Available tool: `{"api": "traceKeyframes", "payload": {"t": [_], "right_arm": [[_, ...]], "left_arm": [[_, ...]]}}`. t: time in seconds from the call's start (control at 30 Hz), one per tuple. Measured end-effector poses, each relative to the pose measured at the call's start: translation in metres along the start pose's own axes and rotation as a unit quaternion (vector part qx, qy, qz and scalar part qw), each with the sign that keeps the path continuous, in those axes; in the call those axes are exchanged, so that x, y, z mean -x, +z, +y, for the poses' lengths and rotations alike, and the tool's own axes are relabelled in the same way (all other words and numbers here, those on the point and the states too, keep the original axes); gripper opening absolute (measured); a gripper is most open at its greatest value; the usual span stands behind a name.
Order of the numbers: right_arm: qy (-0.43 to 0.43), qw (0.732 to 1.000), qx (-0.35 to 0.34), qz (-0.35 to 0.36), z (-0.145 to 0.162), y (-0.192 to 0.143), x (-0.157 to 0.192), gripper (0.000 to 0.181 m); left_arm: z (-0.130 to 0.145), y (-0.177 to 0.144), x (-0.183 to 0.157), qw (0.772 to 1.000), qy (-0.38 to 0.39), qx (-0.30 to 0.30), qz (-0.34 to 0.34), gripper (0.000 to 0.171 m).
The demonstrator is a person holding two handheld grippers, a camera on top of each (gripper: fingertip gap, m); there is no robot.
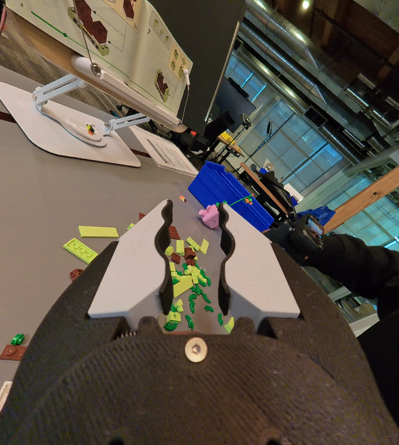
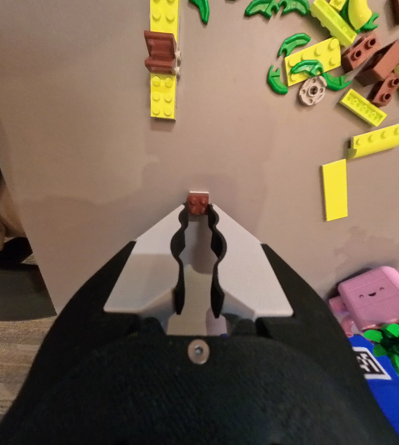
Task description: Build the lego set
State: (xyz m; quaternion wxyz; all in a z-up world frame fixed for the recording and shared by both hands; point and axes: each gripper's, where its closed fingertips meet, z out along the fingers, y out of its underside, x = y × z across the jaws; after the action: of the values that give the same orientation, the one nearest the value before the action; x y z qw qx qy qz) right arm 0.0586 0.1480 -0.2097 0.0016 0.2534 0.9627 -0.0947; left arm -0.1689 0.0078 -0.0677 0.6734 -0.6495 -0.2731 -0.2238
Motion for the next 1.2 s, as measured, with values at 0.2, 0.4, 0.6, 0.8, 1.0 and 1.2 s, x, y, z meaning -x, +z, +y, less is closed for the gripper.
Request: {"api": "traceKeyframes", "payload": {"t": [0.2, 0.4, 0.6, 0.8, 1.0, 1.2], "right_arm": [[-0.006, 0.999, 0.027, 0.021, 0.001, 0.001, 0.000, 0.013], [-0.007, 0.998, 0.059, 0.015, 0.001, 0.002, 0.000, 0.013], [-0.022, 0.996, 0.083, 0.028, 0.001, 0.003, 0.000, 0.014], [-0.010, 0.995, 0.053, 0.084, 0.000, 0.007, -0.002, 0.014], [0.023, 0.989, 0.023, 0.145, 0.006, -0.006, -0.008, 0.056], [0.141, 0.961, -0.145, 0.189, -0.007, -0.035, -0.021, 0.053]], "left_arm": [[0.001, 0.001, -0.001, 1.000, 0.001, 0.002, 0.002, 0.036], [0.002, 0.002, -0.001, 1.000, 0.000, 0.002, 0.001, 0.036], [0.001, 0.002, -0.004, 1.000, 0.005, -0.001, 0.004, 0.036], [0.000, 0.003, -0.008, 1.000, 0.022, -0.004, 0.005, 0.036], [0.005, 0.007, -0.008, 1.000, 0.021, 0.001, 0.009, 0.036], [0.011, 0.012, -0.016, 0.998, 0.058, 0.014, 0.014, 0.037]]}}
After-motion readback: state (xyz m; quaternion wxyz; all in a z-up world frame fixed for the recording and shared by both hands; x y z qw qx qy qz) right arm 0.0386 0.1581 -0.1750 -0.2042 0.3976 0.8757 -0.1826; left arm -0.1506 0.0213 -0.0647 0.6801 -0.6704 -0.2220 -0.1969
